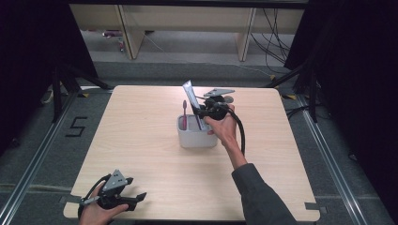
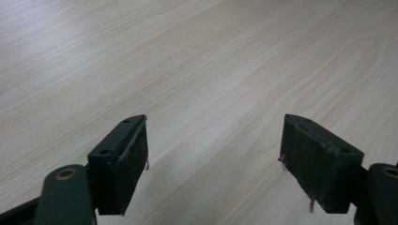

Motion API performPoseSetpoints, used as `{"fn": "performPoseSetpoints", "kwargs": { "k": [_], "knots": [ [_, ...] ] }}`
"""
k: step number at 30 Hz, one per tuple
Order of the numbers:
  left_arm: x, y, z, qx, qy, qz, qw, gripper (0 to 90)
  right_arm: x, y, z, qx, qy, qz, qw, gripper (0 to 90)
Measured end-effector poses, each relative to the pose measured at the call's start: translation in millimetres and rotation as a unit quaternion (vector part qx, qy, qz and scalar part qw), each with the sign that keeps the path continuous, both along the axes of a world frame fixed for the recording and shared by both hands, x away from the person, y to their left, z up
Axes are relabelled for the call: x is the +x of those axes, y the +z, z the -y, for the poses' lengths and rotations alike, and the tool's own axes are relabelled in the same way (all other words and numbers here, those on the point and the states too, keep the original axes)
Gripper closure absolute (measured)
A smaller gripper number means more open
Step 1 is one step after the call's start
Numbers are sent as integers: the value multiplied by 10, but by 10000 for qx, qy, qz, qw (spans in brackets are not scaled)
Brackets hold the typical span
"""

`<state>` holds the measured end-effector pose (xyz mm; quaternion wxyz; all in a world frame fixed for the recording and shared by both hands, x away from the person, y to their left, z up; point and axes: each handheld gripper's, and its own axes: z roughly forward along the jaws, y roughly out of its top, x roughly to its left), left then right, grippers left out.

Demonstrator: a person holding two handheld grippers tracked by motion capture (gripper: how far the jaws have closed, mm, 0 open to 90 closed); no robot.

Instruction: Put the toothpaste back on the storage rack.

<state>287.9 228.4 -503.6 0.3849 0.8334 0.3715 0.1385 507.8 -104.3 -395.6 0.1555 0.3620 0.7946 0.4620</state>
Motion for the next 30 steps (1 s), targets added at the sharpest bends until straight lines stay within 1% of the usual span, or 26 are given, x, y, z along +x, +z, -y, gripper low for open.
{"fn": "performPoseSetpoints", "kwargs": {
  "k": [1, 2, 3, 4, 5, 6, 7, 8, 10, 11, 12, 13, 16, 18, 19, 20, 21, 22, 23, 24, 25, 27, 29, 30],
  "knots": [
    [0, 0, 0, 0, 2, -1, 10000, 234, -15, -8, -4, 48, -20, -130, 9999, 747],
    [1, -3, 2, -10, 22, 0, 10000, 234, -9, -19, 0, 48, 31, -106, 9999, 747],
    [2, -3, -1, 6, -3, -9, 10000, 234, -12, -31, -1, 53, 0, -93, 9999, 746],
    [3, -5, 1, 1, -10, -5, 10000, 234, -18, -31, 2, 21, -6, -135, 9999, 745],
    [2, -5, 2, 0, -13, -7, 10000, 234, -15, -36, 7, -37, -3, -101, 9999, 745],
    [3, -4, 2, -1, -17, -4, 10000, 233, -8, -51, 7, -21, 23, -43, 10000, 745],
    [3, -3, 1, -2, -15, -4, 10000, 234, -20, -55, 5, 12, -32, -98, 9999, 744],
    [4, -3, 1, 0, -13, -7, 10000, 234, -24, -54, 10, -43, -38, -103, 9999, 745],
    [4, -6, 1, 0, -10, -8, 10000, 233, -17, -70, 14, -30, 19, -85, 10000, 745],
    [4, -6, 1, 1, -10, -7, 10000, 234, -23, -73, 17, -78, -46, -37, 10000, 745],
    [4, -5, 1, 0, -14, -9, 10000, 233, -30, -83, 9, -9, -40, -102, 9999, 745],
    [4, -5, 2, -2, -13, -8, 10000, 234, -24, -82, 28, -106, -10, -64, 9999, 745],
    [3, -7, 3, -6, -9, -9, 10000, 233, -32, -83, 36, -148, -11, -36, 9999, 745],
    [4, -7, 3, -2, -13, -11, 10000, 233, -45, -88, 33, -108, -42, -120, 9999, 745],
    [4, -10, 7, -22, -3, -13, 10000, 233, -46, -92, 35, -111, -43, -124, 9999, 745],
    [4, -10, 8, -18, -13, -22, 10000, 233, -37, -101, 45, -176, -23, -29, 9998, 745],
    [5, -17, 10, -42, -25, -15, 10000, 233, -31, -114, 44, -135, 13, -16, 9999, 745],
    [9, -20, 12, -5, 15, -4, 10000, 234, -47, -115, 44, -122, -34, -121, 9998, 745],
    [11, -20, 11, 8, 8, -5, 10000, 233, -43, -120, 55, -166, 3, -78, 9998, 745],
    [11, -19, 10, 13, 3, -5, 10000, 233, -65, -129, 46, -117, -59, -189, 9997, 745],
    [7, -20, 14, -46, 4, -14, 10000, 234, -64, -141, 40, -70, -66, -153, 9998, 745],
    [7, -18, 10, -43, -20, -23, 10000, 233, -50, -138, 68, -221, 15, -58, 9997, 744],
    [7, -17, 10, -37, -25, -30, 10000, 233, -53, -146, 67, -188, 51, -77, 9998, 744],
    [6, -19, 12, -41, -19, -28, 10000, 233, -68, -145, 65, -184, -2, -132, 9997, 743]
  ]
}}
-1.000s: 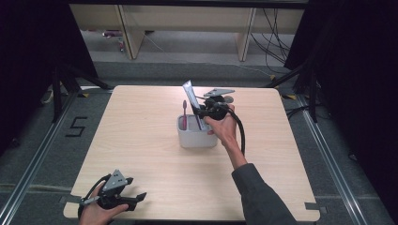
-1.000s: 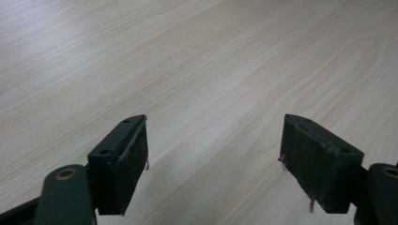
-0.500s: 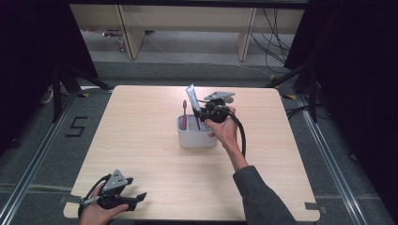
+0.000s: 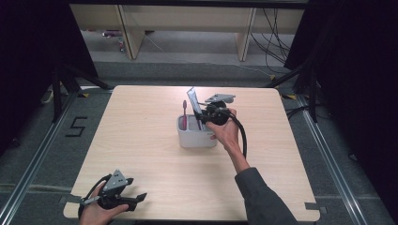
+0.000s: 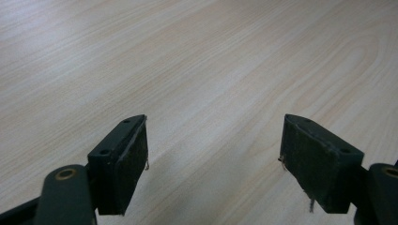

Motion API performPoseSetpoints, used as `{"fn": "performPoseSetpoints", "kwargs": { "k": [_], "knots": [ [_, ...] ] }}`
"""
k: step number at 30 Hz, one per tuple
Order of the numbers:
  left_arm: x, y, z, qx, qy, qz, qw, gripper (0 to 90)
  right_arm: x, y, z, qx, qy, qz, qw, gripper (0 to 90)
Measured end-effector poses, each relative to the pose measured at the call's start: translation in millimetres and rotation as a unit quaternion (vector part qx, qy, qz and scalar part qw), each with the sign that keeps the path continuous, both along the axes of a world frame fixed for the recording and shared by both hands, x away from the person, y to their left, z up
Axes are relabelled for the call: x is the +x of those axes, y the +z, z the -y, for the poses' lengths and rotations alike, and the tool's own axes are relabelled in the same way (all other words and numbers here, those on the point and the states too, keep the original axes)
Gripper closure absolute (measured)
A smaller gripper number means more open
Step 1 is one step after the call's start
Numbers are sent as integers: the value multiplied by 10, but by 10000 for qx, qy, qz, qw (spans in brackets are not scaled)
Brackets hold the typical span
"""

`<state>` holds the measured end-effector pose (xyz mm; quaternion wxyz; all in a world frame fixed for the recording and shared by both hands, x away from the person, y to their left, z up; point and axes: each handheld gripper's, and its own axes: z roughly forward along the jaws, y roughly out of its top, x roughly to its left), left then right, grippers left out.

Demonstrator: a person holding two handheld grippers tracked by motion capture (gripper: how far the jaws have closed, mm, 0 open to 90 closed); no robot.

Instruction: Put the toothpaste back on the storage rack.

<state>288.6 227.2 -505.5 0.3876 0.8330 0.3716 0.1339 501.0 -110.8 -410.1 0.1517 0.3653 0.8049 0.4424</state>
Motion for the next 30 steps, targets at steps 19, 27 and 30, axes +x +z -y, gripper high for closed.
{"fn": "performPoseSetpoints", "kwargs": {
  "k": [19, 27, 30],
  "knots": [
    [-2, 8, -7, 74, 13, 23, 10000, 234, -55, -57, 15, -229, 18, 6, 9997, 702],
    [-9, 10, -5, 38, -13, 21, 10000, 233, -111, -42, 19, -226, -25, 81, 9997, 668],
    [-9, 3, 4, -5, -2, 30, 10000, 233, -125, 18, 43, -170, -8, 222, 9996, 590]
  ]
}}
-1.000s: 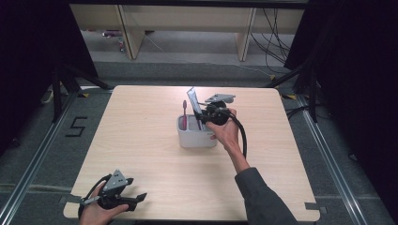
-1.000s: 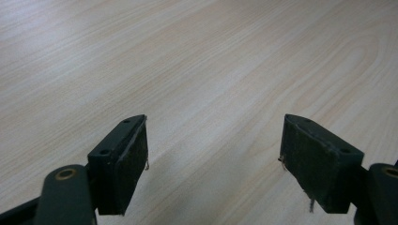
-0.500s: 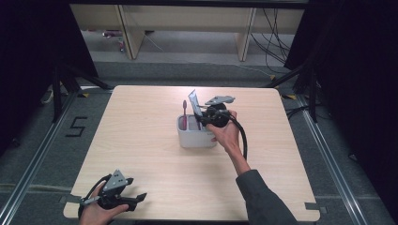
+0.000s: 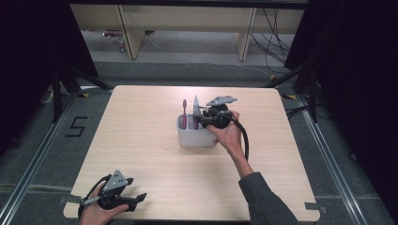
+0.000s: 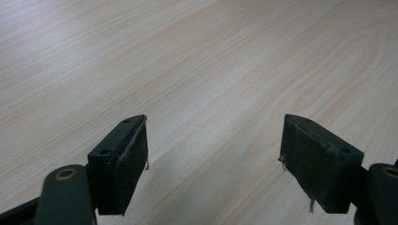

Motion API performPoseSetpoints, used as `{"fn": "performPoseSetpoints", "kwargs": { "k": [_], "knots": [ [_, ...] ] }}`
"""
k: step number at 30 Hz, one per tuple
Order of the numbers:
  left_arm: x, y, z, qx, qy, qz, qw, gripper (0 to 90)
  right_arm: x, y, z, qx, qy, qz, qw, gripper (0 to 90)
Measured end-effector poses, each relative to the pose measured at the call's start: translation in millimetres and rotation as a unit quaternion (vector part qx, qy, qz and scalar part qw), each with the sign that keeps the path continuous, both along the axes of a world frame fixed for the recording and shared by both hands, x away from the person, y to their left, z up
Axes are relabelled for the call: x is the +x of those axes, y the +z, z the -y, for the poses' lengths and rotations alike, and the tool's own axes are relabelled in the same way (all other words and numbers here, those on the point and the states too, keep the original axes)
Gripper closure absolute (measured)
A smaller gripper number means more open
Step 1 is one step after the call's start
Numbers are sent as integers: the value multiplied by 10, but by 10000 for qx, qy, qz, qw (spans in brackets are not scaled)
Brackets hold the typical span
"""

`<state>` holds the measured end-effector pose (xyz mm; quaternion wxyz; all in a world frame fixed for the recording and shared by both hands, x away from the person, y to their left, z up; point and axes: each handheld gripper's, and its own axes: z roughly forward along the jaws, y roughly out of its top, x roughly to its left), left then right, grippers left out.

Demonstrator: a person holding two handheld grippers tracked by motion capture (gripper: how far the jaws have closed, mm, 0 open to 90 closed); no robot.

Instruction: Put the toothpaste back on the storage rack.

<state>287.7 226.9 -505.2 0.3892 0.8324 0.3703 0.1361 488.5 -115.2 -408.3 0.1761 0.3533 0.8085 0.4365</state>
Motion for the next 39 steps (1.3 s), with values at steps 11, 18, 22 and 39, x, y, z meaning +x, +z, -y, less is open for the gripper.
{"fn": "performPoseSetpoints", "kwargs": {
  "k": [11, 18, 22, 39],
  "knots": [
    [-4, 4, 1, 60, -4, -5, 10000, 234, -79, 45, 71, -21, 80, -77, 9999, 444],
    [-4, 5, 4, 79, -25, -3, 10000, 233, -179, 88, 179, 65, 67, -29, 10000, 414],
    [-2, 2, 2, 87, -21, -16, 10000, 233, -227, 105, 222, 54, -26, -26, 10000, 399],
    [-3, 0, 1, 59, 28, -7, 10000, 233, -413, 108, 548, 243, -111, -103, 9996, 378]
  ]
}}
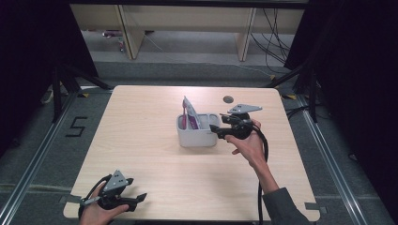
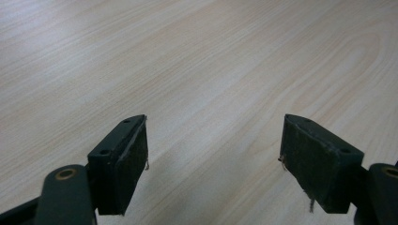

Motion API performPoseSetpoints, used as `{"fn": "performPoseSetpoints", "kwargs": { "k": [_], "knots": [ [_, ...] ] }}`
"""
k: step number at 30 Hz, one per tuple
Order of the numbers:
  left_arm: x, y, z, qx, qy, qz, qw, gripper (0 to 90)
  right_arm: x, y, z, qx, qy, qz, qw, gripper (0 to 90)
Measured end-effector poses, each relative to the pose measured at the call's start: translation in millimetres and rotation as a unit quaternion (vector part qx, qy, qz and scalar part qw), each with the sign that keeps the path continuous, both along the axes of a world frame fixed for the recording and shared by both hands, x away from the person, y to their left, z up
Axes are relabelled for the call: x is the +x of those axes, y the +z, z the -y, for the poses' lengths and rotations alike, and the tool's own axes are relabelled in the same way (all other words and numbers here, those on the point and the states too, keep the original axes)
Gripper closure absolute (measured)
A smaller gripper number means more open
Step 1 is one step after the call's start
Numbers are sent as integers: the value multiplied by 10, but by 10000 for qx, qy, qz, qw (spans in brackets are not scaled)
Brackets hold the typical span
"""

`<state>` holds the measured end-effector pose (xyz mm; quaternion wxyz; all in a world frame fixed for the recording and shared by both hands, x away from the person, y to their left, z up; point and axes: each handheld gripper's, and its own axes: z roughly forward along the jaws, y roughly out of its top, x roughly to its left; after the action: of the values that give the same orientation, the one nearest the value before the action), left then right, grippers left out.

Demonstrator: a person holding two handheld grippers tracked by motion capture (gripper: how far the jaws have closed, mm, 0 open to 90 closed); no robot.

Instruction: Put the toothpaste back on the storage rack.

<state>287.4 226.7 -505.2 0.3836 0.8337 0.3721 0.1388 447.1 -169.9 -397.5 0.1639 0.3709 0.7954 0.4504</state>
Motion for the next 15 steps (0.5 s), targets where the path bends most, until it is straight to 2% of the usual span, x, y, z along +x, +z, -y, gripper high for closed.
{"fn": "performPoseSetpoints", "kwargs": {
  "k": [2, 3, 4, 6, 7, 9, 13, 14, 15],
  "knots": [
    [1, -1, 0, 1, 1, -5, 10000, 234, -19, -18, 28, -86, 65, 44, 9999, 375],
    [5, -5, 0, -22, -14, -5, 10000, 233, -43, -21, 35, -20, 41, -42, 10000, 374],
    [0, -1, 0, 1, 7, -6, 10000, 233, -48, -29, 53, -57, 64, 43, 10000, 372],
    [0, 0, -1, 1, 4, 1, 10000, 233, -97, -38, 72, 18, 40, -66, 10000, 366],
    [5, -5, -2, -31, -12, 3, 10000, 233, -114, -44, 78, -2, 21, -14, 10000, 366],
    [10, -8, -5, 5, 29, 24, 10000, 233, -167, -45, 94, 89, 3, -129, 9999, 359],
    [9, -6, -10, 13, 26, 24, 10000, 233, -222, -85, 148, -20, 38, 66, 10000, 350],
    [2, 1, -11, 25, 35, 4, 10000, 233, -264, -93, 154, 45, -25, -97, 9999, 346],
    [0, 0, -11, 12, 43, 13, 10000, 233, -257, -108, 176, 3, 12, 59, 10000, 346]
  ]
}}
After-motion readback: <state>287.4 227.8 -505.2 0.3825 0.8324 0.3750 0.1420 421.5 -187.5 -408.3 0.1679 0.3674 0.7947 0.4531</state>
